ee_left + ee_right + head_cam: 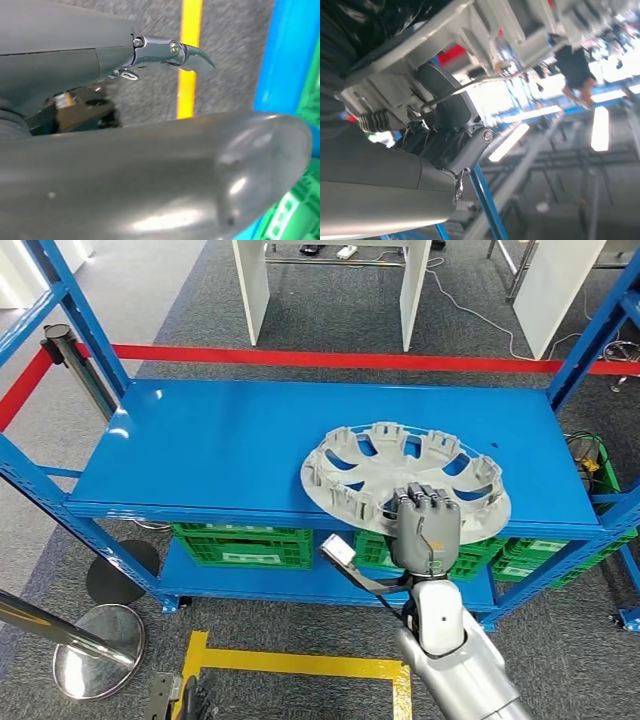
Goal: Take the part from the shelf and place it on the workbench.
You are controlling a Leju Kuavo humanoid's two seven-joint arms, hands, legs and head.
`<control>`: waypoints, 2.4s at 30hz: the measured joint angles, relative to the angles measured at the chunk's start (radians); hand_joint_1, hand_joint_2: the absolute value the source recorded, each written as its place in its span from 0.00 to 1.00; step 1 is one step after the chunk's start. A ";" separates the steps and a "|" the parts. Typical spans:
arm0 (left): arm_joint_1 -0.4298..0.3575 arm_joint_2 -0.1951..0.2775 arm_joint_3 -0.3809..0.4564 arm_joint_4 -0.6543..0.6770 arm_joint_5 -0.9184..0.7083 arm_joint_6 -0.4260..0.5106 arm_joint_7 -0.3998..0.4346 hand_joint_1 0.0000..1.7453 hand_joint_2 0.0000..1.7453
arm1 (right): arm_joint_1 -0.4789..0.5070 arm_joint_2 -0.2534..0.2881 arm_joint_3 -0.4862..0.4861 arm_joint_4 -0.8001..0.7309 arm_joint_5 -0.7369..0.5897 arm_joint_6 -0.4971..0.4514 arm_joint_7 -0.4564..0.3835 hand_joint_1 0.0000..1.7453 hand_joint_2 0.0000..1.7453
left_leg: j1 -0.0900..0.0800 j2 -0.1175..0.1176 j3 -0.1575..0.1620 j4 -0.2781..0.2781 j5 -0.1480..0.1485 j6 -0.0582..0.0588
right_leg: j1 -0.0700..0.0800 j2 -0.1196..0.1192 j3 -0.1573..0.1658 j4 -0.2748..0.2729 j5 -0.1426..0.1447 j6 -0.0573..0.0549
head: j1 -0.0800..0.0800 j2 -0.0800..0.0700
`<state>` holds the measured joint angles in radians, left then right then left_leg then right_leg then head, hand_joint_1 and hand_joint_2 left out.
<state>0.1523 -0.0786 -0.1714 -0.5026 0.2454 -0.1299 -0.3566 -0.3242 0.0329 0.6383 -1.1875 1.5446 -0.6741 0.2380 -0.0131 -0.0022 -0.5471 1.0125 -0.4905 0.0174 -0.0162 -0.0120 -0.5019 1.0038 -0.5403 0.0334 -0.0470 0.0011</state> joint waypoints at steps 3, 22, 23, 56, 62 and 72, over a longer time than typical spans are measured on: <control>-0.001 -0.001 -0.011 -0.012 0.007 0.006 -0.053 0.00 0.00 | 0.017 -0.020 -0.006 -0.089 0.000 0.000 -0.039 1.00 1.00 | 0.000 0.000 0.000 0.000 0.000 0.000 | 0.000 0.000 0.000 0.000 0.000 0.000 | 0.000 0.000; -0.012 -0.001 -0.028 -0.005 0.100 -0.086 -0.087 0.00 0.00 | 0.209 0.189 -0.388 -0.492 -0.221 0.000 -0.941 1.00 1.00 | 0.000 -0.002 -0.001 0.000 0.000 0.000 | 0.000 -0.003 0.001 0.000 0.000 0.000 | 0.000 0.000; -0.013 -0.001 -0.028 -0.005 0.100 -0.086 -0.087 0.00 0.00 | 0.213 0.199 -0.399 -0.496 -0.224 0.000 -0.937 1.00 1.00 | 0.000 -0.002 -0.001 0.000 0.000 0.000 | 0.000 -0.002 0.001 0.000 0.000 0.000 | 0.000 0.000; -0.035 0.006 -0.062 -0.003 0.094 -0.065 -0.072 0.00 0.00 | 0.235 0.241 -0.407 -0.518 -0.261 0.000 -0.936 1.00 1.00 | -0.008 -0.002 -0.003 0.006 -0.003 0.004 | -0.007 -0.002 0.000 -0.001 0.002 0.005 | 0.000 0.000; -0.038 0.009 -0.076 -0.002 0.090 -0.044 -0.070 0.00 0.00 | 0.235 0.244 -0.405 -0.519 -0.263 0.000 -0.936 1.00 1.00 | -0.003 -0.001 -0.005 -0.005 0.012 0.030 | -0.008 0.002 -0.016 0.026 -0.022 0.021 | 0.001 0.000; -0.044 0.013 -0.084 -0.002 0.091 -0.017 -0.044 0.00 0.00 | 0.234 0.244 -0.395 -0.516 -0.270 0.000 -0.937 1.00 1.00 | -0.001 -0.006 -0.025 0.016 0.016 0.021 | -0.005 0.016 -0.046 0.064 0.020 0.014 | 0.006 0.000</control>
<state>0.1084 -0.0656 -0.2558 -0.5049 0.3365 -0.1471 -0.4008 -0.0897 0.2770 0.2430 -1.7037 1.2748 -0.6737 -0.6985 -0.0137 -0.0081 -0.5720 1.0282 -0.4745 0.0382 -0.0207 0.0036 -0.5479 1.0679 -0.5205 0.0471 -0.0415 0.0012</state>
